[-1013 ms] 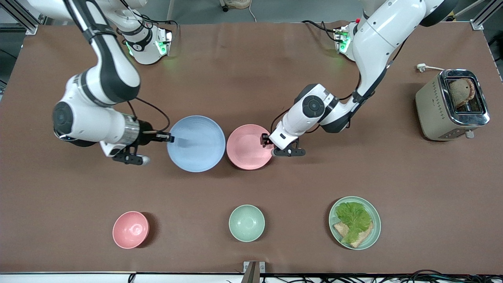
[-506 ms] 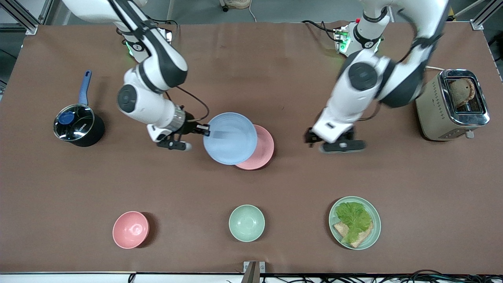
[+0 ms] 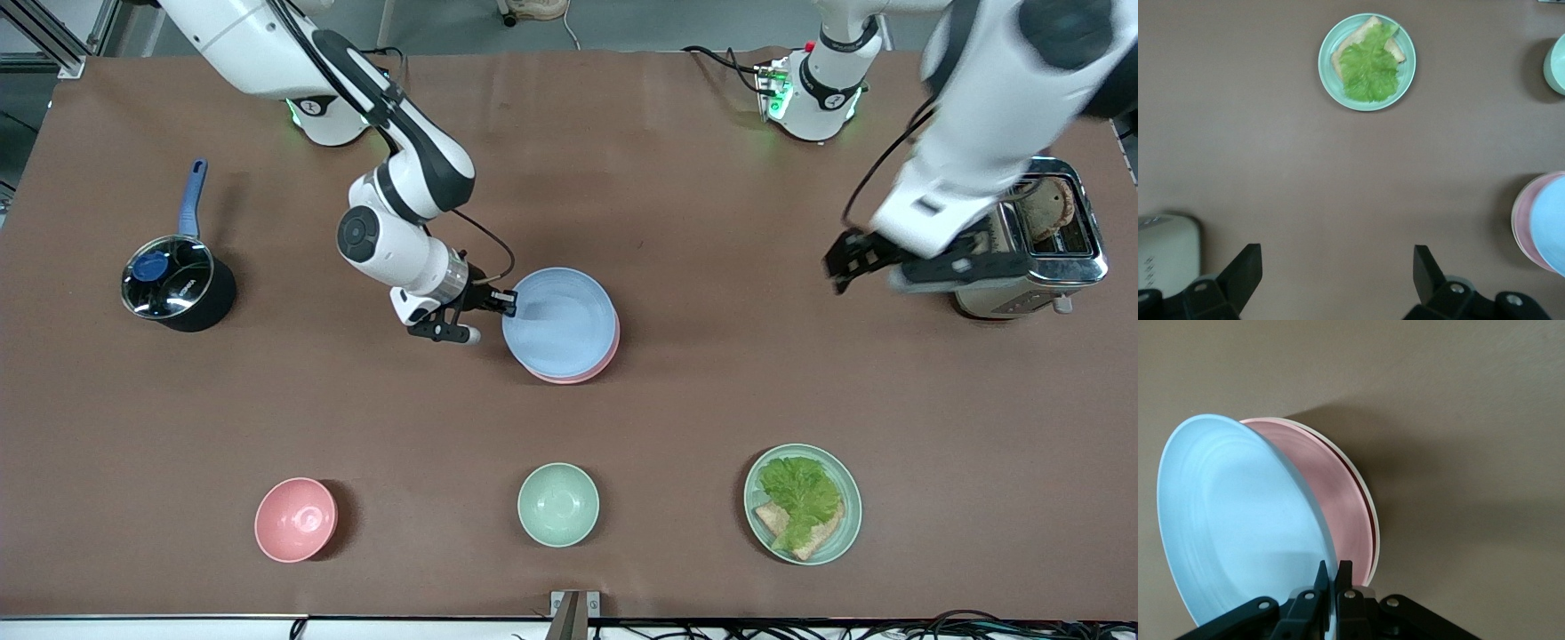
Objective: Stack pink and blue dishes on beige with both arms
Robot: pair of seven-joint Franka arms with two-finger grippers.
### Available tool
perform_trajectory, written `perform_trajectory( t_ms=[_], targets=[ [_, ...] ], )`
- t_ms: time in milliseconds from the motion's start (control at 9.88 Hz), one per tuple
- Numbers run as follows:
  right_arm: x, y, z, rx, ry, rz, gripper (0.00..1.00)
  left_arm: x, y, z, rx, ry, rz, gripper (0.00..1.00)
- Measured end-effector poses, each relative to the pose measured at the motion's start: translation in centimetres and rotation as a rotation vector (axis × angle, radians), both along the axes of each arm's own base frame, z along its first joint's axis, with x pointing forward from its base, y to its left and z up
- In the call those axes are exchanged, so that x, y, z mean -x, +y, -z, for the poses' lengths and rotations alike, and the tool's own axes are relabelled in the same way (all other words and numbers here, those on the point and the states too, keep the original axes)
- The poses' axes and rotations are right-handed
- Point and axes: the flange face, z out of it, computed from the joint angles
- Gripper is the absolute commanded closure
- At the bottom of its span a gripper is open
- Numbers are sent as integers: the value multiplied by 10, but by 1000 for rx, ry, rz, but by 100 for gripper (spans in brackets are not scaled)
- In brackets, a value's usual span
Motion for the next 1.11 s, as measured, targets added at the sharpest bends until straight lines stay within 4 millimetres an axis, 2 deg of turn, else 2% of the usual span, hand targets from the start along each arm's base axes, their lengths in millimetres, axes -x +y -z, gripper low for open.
perform_trajectory(
  t_ms=[101,203,304,405,506,608,709,810,911,1114],
  targets=[
    [3,2,7,1,6,-2,93,12,19,-33,11,22,2,0],
    [4,1,12,4,12,-1,87,25,36,-60,20,30,18,0],
    [4,0,13,6,13,0,49,40,57,-81,37,27,27,0],
    [4,-1,13,7,13,2,0,51,78,-98,57,9,19,0],
    [2,-4,14,8,12,7,0,54,92,-114,67,-24,4,0],
    [-2,-8,11,8,1,17,0,50,98,-124,68,-36,-7,0],
    [-12,-16,-1,7,-29,31,0,40,98,-126,65,-17,-10,0],
    [-28,-35,-27,31,-84,33,0,25,96,-120,62,9,-9,0],
    [-49,-73,-62,113,-145,10,0,12,94,-111,60,31,-8,0],
    [-82,-171,-144,344,-193,-19,0,4,85,-99,56,62,4,0]
  ],
)
